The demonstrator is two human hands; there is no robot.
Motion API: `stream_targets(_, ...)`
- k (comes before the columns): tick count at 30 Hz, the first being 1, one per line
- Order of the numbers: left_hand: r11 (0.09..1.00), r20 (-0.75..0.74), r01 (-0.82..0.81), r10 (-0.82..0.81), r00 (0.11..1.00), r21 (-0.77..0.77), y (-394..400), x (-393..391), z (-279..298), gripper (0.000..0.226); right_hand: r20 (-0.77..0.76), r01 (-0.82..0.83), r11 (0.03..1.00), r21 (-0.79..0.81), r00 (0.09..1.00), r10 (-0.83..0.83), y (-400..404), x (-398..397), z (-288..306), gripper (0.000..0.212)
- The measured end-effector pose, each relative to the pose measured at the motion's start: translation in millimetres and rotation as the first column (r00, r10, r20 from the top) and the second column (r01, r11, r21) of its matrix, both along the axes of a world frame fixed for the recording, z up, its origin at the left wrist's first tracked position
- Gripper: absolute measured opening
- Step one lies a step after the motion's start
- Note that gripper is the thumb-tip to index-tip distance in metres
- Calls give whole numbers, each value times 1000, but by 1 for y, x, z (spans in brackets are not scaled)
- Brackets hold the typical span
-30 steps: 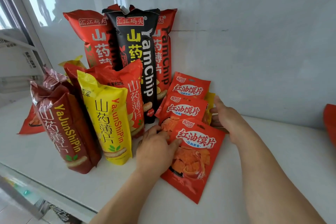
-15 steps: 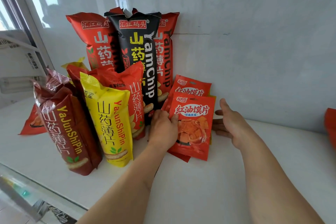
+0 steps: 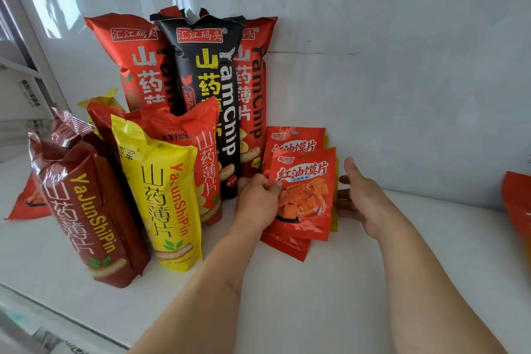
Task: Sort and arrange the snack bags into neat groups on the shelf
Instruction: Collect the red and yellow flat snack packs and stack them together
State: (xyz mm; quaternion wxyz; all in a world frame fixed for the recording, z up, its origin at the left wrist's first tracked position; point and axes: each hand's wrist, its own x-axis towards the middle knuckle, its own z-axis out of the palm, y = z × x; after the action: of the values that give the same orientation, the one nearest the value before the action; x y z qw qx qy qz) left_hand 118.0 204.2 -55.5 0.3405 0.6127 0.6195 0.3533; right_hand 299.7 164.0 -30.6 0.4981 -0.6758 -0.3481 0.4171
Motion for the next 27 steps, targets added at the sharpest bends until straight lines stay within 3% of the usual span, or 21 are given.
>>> stream_targets(4, 999, 67, -28, 25, 997, 33, 0, -3, -1, 26, -26, -6, 1000, -4, 1000, 6, -1, 1, 0, 49)
stream_targets(8, 996, 163, -79, 84, 983, -33, -4, -5, -2, 24, -30, -21, 1000, -8, 999, 21, -1, 4, -2, 49)
stream_targets(11, 989, 298, -115, 137, 945, -91, -9, -8, -2, 13, 46, -72, 997, -27, 996, 73, 1, 3, -3, 57)
stream_targets(15, 980, 432, -103, 167, 886, -168, -9, -16, -2, 26, 147, -78, 996, -48, 986, 85, 6, 2, -6, 59)
stream_targets(18, 978, 431, -44, 130, 893, -204, -13, -18, -1, 21, 209, -70, 997, -39, 975, 76, 7, 2, -8, 48)
stream_targets(27, 954, 538, -51, 211, 816, -296, -14, -25, -1, 18, 257, -36, 998, -42, 965, 46, 16, 0, -12, 50)
